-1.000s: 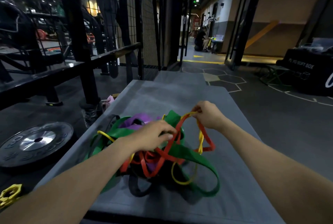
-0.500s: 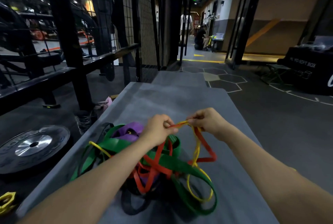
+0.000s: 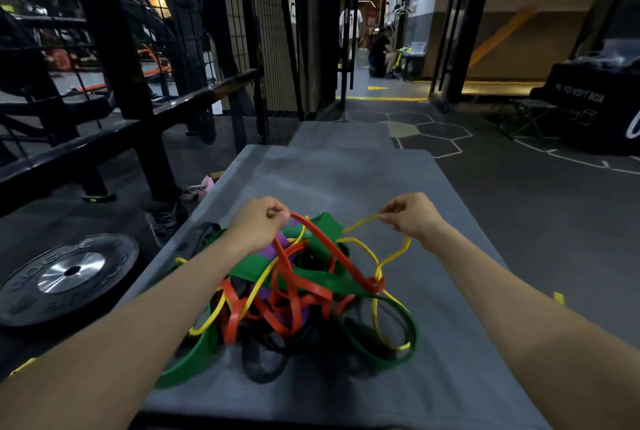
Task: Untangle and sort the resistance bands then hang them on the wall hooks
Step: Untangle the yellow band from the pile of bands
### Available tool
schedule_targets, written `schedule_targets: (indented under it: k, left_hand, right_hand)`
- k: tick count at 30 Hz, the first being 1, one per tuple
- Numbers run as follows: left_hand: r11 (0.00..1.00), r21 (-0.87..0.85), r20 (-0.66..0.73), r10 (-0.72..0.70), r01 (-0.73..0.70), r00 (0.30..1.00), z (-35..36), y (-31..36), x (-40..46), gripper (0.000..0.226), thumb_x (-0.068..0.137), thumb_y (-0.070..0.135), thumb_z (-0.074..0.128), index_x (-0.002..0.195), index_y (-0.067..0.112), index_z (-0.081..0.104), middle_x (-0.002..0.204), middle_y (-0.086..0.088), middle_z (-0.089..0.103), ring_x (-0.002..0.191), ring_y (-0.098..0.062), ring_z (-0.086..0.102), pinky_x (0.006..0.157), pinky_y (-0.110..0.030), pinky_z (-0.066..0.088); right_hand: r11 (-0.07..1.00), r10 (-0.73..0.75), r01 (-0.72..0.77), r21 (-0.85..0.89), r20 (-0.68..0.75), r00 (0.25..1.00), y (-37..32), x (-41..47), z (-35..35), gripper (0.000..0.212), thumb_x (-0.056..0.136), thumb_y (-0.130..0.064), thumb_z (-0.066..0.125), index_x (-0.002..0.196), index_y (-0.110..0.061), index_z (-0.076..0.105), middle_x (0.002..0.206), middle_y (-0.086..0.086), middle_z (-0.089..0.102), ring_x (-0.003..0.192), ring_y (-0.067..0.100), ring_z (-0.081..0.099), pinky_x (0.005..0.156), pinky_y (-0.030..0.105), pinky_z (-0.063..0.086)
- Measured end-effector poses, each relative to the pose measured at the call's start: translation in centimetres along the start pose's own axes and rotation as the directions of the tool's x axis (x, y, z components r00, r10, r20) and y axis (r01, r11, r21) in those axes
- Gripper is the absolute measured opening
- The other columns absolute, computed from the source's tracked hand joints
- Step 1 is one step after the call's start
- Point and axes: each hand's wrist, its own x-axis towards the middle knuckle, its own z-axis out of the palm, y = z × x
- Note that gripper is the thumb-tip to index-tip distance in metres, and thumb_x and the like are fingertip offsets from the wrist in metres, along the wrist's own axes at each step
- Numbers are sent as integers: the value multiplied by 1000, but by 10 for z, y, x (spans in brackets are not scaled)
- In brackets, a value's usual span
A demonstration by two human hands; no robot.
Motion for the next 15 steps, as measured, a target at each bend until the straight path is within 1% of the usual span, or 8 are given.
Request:
schedule_targets:
  k: [3, 5, 6, 8, 10, 11, 13, 15]
  left_hand:
    - [1000, -29, -33, -5, 4, 999, 1, 6, 1, 20, 95, 18, 50, 102, 5, 63, 82, -2, 56, 81, -18, 50, 73, -26, 36]
    - [997, -77, -13, 22, -23, 1000, 6, 11, -2, 19, 95, 19, 50, 99, 6, 63, 72, 2, 52, 76, -16, 50, 71, -26, 38]
    - [993, -109, 17, 38, -36, 999, 10, 14, -5, 20, 95, 20, 50, 96, 7, 64, 66, 5, 49, 68, -13, 49, 66, -25, 38]
    - [988, -142, 131, 73, -54, 989, 18, 17, -13, 26, 95, 25, 49, 90, 6, 67, 58, 6, 43, 52, -2, 42, 56, -20, 34]
    - [992, -57, 251, 127, -116, 960, 28, 15, -18, 28, 94, 29, 50, 80, 15, 69, 56, 3, 41, 48, 0, 38, 55, -24, 32]
    - [986, 34, 306, 144, -162, 941, 33, 14, -20, 27, 93, 31, 52, 78, 17, 69, 58, 0, 45, 53, -4, 40, 59, -26, 32]
    - [950, 198, 380, 154, -242, 912, 43, 12, -23, 25, 90, 31, 57, 86, 12, 72, 72, -6, 58, 68, -9, 49, 64, -26, 34]
    - [930, 255, 373, 159, -266, 914, 51, 9, -23, 24, 88, 31, 60, 95, 11, 72, 91, -7, 67, 82, -12, 57, 72, -24, 39]
  right_hand:
    - [995, 7, -5, -98, 16, 1000, 9, -6, -2, 20, 77, -8, 73, 94, 0, 70, 67, 2, 59, 69, 17, 56, 67, 27, 43]
    - [978, 33, -15, -208, 84, 996, 14, -12, -4, 27, 75, -11, 76, 99, -2, 70, 85, 5, 64, 86, 21, 61, 71, 26, 42]
    - [962, 55, -18, -272, 130, 990, 17, -15, -5, 29, 74, -13, 77, 101, -4, 70, 91, 6, 65, 91, 21, 62, 71, 26, 41]
    - [933, 93, -18, -360, 192, 977, 23, -21, -5, 28, 76, -16, 76, 101, -5, 70, 93, 8, 65, 86, 20, 59, 70, 25, 40]
    - [917, 105, -14, -399, 207, 973, 28, -25, -2, 26, 77, -18, 75, 100, -6, 71, 86, 6, 61, 81, 17, 54, 68, 24, 38]
    - [910, 103, -9, -414, 207, 973, 31, -26, -1, 25, 78, -19, 74, 99, -6, 71, 84, 6, 59, 79, 16, 52, 66, 24, 37]
    - [901, 95, 6, -434, 212, 973, 34, -26, 4, 20, 79, -18, 72, 95, -6, 72, 79, 6, 57, 75, 17, 51, 57, 23, 37]
    - [904, 87, 11, -428, 209, 974, 37, -24, 10, 11, 80, -17, 70, 88, -9, 71, 72, 6, 55, 68, 16, 49, 47, 19, 33]
